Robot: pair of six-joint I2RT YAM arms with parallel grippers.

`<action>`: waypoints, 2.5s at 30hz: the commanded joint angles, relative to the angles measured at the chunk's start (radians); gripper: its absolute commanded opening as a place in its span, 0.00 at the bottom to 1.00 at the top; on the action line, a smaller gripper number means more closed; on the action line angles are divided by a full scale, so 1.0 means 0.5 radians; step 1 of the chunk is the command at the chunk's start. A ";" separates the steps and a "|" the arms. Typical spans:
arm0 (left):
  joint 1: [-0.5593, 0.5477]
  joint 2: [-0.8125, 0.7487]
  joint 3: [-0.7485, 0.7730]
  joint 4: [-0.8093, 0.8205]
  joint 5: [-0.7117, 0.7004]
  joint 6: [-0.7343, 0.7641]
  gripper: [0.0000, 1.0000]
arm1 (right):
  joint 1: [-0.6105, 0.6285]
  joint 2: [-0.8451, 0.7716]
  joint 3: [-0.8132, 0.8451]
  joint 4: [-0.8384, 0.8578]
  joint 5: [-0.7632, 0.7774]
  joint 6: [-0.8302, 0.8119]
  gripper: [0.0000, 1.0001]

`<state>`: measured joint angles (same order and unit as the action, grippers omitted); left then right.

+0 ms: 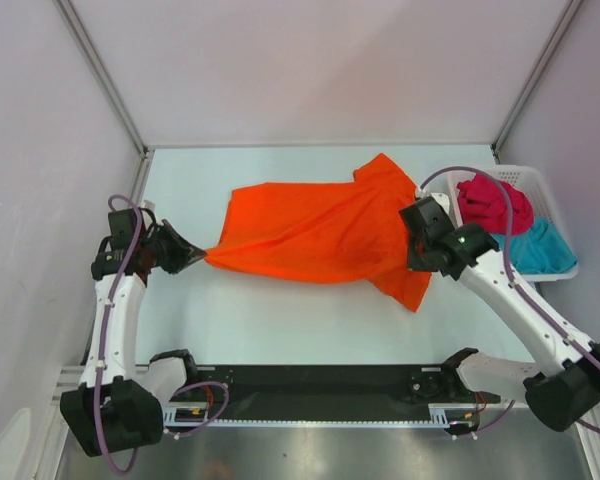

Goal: Fold and stack the t-shirts

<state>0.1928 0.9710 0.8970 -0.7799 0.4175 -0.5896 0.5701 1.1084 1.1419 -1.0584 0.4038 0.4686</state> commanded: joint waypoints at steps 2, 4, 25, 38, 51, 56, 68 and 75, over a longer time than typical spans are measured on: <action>0.077 0.241 0.004 0.213 0.046 0.029 0.01 | -0.262 0.225 0.115 0.324 -0.264 -0.210 0.00; 0.093 0.337 0.028 0.283 0.055 0.023 0.01 | -0.400 0.345 0.149 0.398 -0.411 -0.250 0.00; 0.099 1.426 0.418 0.627 0.119 -0.082 0.00 | -0.612 1.149 0.404 0.641 -0.455 -0.357 0.00; 0.013 1.745 0.654 0.661 0.177 -0.134 0.00 | -0.708 1.314 0.450 0.678 -0.326 -0.339 0.00; -0.021 1.730 0.679 0.658 0.230 -0.113 0.32 | -0.744 1.391 0.536 0.669 -0.347 -0.382 0.55; -0.018 1.641 0.685 0.587 0.184 -0.079 0.58 | -0.748 1.324 0.539 0.635 -0.344 -0.379 0.57; 0.029 1.252 0.403 0.517 0.064 0.029 0.66 | -0.551 0.720 0.054 0.537 -0.409 -0.244 0.58; 0.025 1.080 0.216 0.547 0.085 0.035 0.66 | -0.321 0.434 -0.222 0.466 -0.421 -0.082 0.58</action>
<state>0.2016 1.5852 1.0370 -0.5175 0.4583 -0.6003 0.3668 1.3911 1.0794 -0.7937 0.1936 0.3668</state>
